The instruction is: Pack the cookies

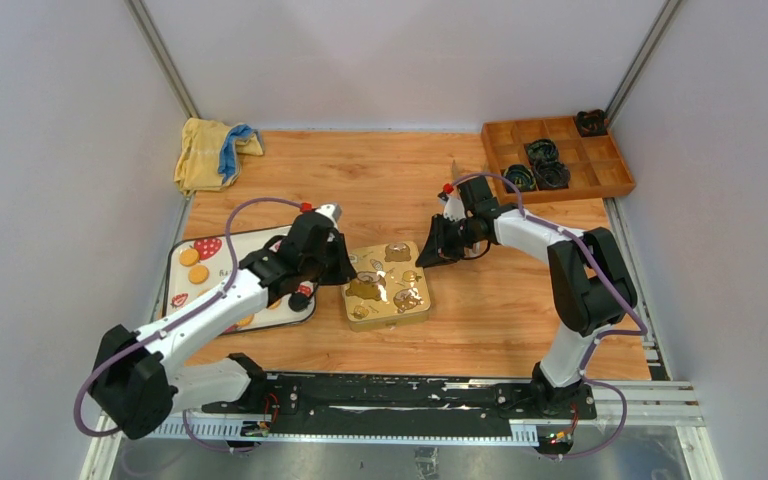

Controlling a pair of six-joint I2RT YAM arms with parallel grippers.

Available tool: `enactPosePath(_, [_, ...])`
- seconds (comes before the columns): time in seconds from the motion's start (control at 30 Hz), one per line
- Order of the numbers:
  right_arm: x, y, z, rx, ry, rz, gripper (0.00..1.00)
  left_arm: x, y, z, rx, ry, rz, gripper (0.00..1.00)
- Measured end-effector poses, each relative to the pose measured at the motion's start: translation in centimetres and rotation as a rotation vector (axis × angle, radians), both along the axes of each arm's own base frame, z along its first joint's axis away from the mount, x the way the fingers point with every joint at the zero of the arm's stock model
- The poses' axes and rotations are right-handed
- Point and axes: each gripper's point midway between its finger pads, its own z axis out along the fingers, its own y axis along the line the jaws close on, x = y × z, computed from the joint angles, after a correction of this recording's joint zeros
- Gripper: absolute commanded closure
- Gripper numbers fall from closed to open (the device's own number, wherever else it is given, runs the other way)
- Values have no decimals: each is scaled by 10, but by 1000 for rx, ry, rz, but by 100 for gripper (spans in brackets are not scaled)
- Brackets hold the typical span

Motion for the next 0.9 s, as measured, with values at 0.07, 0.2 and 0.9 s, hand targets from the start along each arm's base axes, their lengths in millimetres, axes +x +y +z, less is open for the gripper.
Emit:
enactPosePath(0.07, [0,0,0,1,-1,2,86,2,-5,-3,53,7,-12,81])
enactPosePath(0.2, [0,0,0,2,-2,4,86,1,-8,-26,165,65,-13,82])
enactPosePath(0.9, [1,-1,-2,-10,-13,4,68,7,-60,-58,198,57,-8,86])
